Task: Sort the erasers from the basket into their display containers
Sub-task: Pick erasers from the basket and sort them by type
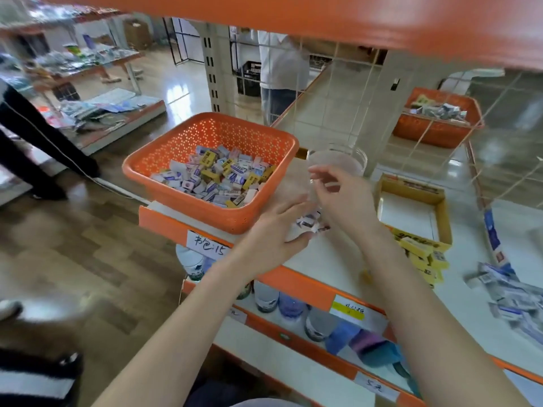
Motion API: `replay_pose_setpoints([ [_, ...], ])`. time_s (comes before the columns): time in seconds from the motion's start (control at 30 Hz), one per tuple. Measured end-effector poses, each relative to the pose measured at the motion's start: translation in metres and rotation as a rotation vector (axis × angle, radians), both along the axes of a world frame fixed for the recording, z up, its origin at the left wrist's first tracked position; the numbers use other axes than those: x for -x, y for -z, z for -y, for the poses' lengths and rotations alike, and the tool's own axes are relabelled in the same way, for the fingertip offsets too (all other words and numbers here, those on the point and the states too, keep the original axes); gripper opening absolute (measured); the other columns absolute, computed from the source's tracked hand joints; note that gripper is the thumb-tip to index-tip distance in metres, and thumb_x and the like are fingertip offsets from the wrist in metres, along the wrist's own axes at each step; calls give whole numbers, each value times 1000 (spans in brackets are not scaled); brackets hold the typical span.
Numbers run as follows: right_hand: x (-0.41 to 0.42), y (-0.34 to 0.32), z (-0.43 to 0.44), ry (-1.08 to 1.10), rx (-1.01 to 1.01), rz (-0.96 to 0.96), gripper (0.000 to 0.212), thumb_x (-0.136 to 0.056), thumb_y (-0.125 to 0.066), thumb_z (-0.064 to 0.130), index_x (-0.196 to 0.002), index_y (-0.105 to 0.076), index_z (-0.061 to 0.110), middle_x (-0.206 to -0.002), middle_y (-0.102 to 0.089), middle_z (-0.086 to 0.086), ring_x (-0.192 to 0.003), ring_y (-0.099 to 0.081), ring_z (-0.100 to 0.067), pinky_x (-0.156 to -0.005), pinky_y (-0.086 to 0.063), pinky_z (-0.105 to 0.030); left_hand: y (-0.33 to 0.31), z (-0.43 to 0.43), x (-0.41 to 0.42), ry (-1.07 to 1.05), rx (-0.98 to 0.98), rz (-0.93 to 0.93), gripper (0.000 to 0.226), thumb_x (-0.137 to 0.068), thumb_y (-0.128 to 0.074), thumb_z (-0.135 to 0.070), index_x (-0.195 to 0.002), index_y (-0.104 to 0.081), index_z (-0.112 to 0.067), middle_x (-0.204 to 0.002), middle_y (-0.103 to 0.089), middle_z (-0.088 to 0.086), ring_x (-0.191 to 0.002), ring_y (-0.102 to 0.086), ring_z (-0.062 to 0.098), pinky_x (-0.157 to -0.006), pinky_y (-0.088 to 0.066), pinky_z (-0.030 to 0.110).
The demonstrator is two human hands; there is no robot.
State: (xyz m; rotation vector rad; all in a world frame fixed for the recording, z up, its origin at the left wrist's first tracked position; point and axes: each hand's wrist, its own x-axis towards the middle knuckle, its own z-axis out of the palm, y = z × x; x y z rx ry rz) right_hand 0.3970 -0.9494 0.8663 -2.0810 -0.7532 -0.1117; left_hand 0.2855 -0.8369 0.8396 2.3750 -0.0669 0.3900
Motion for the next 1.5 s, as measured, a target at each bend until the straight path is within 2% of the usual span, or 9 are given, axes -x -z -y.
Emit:
replay_pose_setpoints([
  [0.17, 3, -10, -48, -47, -118, 56, 23, -85, -56, 11, -99, -69, 24, -100, -68, 10, -89, -63, -10, -87, -51, -29, -55, -29, 35, -160, 192, 340, 31, -88, -56, -21, -118, -61, -22, -118, -61, -11, -106, -59, 0, -88, -47, 15],
  [0.27, 4, -17, -71, -80, -123, 28, 24, -85, -58, 7, -100, -69, 22, -103, -68, 5, -89, -63, -13, -86, -49, -23, -70, -65, 46, -341, 177, 362, 31, -88, -60, -10, -116, -60, -22, -111, -64, -7, -102, -59, 1, -84, -49, 14],
  [0.47, 3, -27, -98, -247, 43, 0, 26, -86, -63, 13, -93, -65, 38, -99, -62, 16, -89, -60, -7, -86, -51, -26, -69, -132, 44, -443, 29, 140, 31, -87, -64, -12, -116, -64, -22, -108, -63, -13, -98, -60, 1, -83, -48, 11],
  [0.6, 0, -27, -107, -397, 384, 56, 24, -89, -62, 18, -110, -66, 27, -108, -62, 11, -88, -56, -2, -64, -39, -7, -73, -163, 24, -266, -182, -256, 25, -87, -61, -13, -110, -66, -25, -102, -65, -13, -94, -61, 4, -82, -51, 20],
  [0.73, -5, -28, -116, -425, 488, 60, 30, -88, -62, 14, -116, -65, 24, -115, -64, 6, -94, -55, -4, -73, -41, -14, -65, -184, -4, -63, -246, -532, 37, -87, -63, -14, -122, -62, -26, -118, -64, -6, -106, -59, 8, -95, -48, 32],
  [0.87, -16, -27, -128, -431, 617, 42, 37, -85, -62, 9, -118, -64, 25, -115, -65, 7, -96, -56, -3, -70, -39, -10, -53, -195, -24, 52, -317, -639, 43, -86, -67, -21, -127, -57, -27, -125, -60, -7, -113, -56, 11, -97, -44, 28],
  [1.03, -23, -24, -142, -418, 691, 55, 32, -85, -62, 15, -115, -64, 27, -110, -65, 10, -101, -58, -8, -82, -46, -24, -41, -188, -39, 148, -554, -728, 53, -89, -63, -22, -139, -46, -25, -137, -50, -6, -116, -50, 12, -86, -35, 16],
  [1.27, -25, -21, -154, -471, 900, 67, 25, -83, -65, 21, -106, -67, 33, -95, -63, 15, -80, -54, -4, -63, -44, -21, -32, -195, -47, 140, -555, -711, 40, -85, -69, -25, -123, -59, -20, -113, -62, -5, -98, -57, 15, -88, -48, 32],
  [1.5, -20, -12, -172, -562, 1091, 151, 34, -84, -67, 31, -118, -64, 27, -104, -65, 8, -84, -54, -13, -74, -44, -26, -31, -203, -45, 98, -582, -747, 42, -85, -67, -35, -125, -60, -25, -119, -58, -4, -100, -53, 15, -87, -46, 29],
])
